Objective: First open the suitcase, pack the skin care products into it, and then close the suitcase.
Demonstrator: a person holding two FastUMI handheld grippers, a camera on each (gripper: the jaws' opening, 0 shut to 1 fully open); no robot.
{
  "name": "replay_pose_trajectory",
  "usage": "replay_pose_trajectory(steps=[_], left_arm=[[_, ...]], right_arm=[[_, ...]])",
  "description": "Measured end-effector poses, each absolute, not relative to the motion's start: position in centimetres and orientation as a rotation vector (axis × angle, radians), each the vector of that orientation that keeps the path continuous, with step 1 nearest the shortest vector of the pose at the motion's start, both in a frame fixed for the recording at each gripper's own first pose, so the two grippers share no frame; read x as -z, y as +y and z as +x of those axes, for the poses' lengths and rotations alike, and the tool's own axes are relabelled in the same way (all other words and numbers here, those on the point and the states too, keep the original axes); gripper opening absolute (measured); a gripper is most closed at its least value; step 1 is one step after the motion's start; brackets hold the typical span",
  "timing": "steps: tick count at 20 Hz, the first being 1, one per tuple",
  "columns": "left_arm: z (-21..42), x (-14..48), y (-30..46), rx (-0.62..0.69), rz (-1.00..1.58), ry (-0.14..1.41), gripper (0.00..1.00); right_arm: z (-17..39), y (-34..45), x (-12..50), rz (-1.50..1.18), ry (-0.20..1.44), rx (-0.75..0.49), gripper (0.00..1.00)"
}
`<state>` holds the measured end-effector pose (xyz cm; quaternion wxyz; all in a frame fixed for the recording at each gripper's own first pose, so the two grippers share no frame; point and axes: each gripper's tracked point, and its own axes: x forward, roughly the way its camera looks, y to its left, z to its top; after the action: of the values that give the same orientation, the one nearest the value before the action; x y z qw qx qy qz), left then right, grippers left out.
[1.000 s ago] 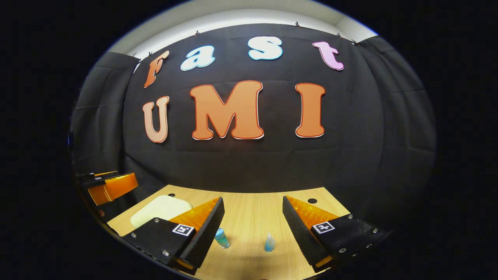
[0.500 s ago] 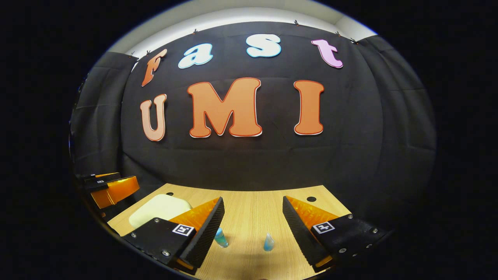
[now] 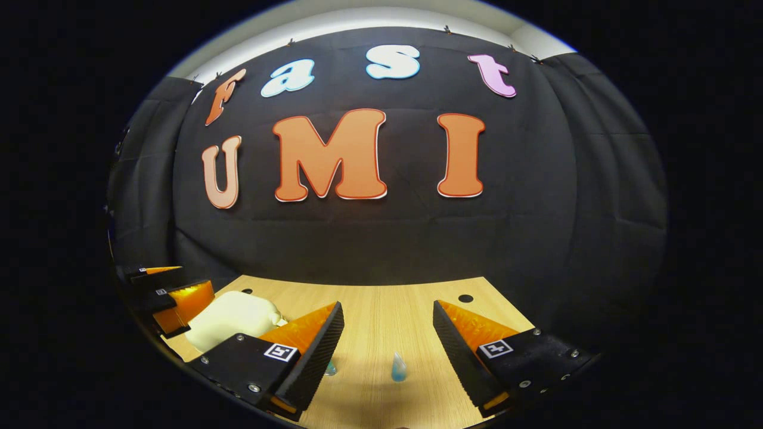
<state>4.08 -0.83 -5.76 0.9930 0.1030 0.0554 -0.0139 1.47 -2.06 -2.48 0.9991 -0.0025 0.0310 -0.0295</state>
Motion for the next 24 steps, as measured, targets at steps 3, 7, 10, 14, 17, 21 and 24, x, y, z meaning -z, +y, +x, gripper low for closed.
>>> replay_pose_trajectory(steps=[3, 7, 10, 14, 17, 21, 24], left_arm=[[5.1, 8.7, -1.1, 0.038, 0.285, 0.164, 0.96], [6.2, 12.6, -2.3, 0.083, 0.453, 0.222, 0.98], [6.3, 17.1, -3.0, 0.132, 0.618, 0.295, 0.98], [6.8, 21.6, -3.3, 0.163, 0.761, 0.386, 0.98], [7.3, 24.9, -2.6, 0.141, 0.846, 0.490, 0.99], [8.6, 26.4, -2.5, 0.126, 0.967, 0.549, 0.97], [9.2, 26.5, -2.1, 0.104, 1.031, 0.580, 0.97]], right_arm=[[1.6, -3.4, 3.6, 0.007, 0.097, 0.093, 0.95], [1.9, -4.4, 4.7, 0.029, 0.131, 0.118, 0.95], [1.9, -5.3, 5.7, 0.040, 0.155, 0.140, 0.95], [1.6, -7.2, 6.1, 0.043, 0.161, 0.178, 0.95], [1.5, -9.4, 7.0, 0.071, 0.178, 0.215, 0.95], [0.8, -12.7, 8.4, 0.087, 0.208, 0.258, 0.95], [0.7, -14.8, 9.4, 0.105, 0.234, 0.277, 0.95]])
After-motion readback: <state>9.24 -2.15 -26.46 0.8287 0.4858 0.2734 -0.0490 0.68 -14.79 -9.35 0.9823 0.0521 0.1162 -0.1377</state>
